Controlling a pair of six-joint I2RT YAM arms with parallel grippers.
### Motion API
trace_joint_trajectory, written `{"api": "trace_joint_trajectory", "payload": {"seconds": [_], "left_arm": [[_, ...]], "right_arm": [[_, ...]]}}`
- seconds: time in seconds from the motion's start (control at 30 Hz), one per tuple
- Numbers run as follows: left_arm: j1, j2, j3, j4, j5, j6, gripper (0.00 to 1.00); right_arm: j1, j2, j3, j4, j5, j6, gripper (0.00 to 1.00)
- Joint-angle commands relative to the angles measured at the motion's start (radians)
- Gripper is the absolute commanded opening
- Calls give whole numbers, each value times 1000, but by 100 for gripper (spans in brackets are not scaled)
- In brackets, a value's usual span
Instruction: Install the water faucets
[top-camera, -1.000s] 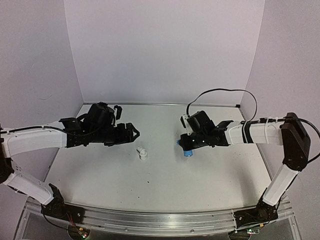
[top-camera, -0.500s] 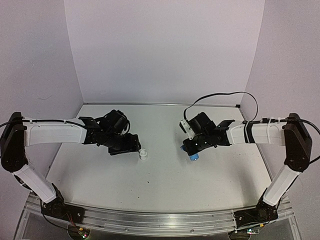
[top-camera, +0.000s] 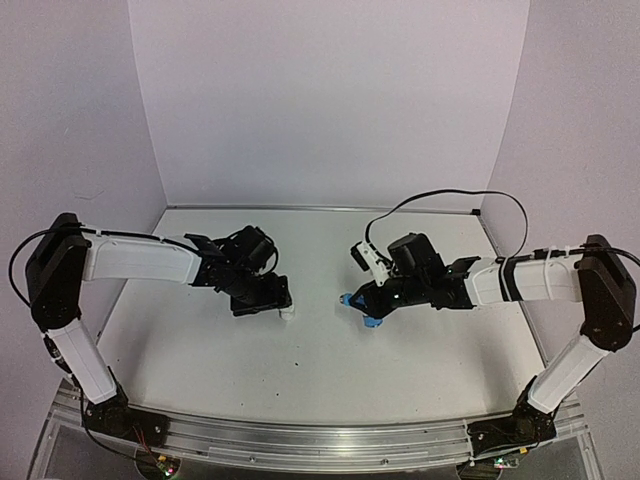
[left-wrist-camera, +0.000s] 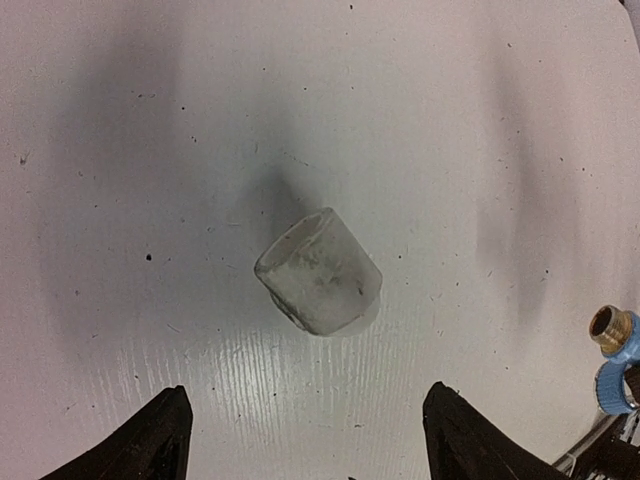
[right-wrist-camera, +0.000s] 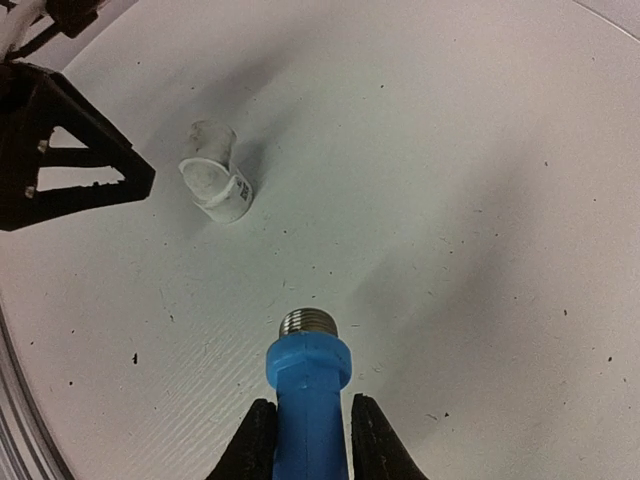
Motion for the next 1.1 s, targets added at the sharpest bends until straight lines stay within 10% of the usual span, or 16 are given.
{"api": "trace_joint_trajectory", "payload": {"seconds": [0.0,0.53,1.07], "left_arm": [[-1,66,110,-32,-35,-28,84],[-3,353,418,-350,-39,32,81],[-6,457,507,-372,-31,70,39]], "right_arm": [[4,-45,-17,78,-38,-27,0],[4,-151,-102,120,-52,-57,0],[5,-205,-138,132,-65,-50,0]]}}
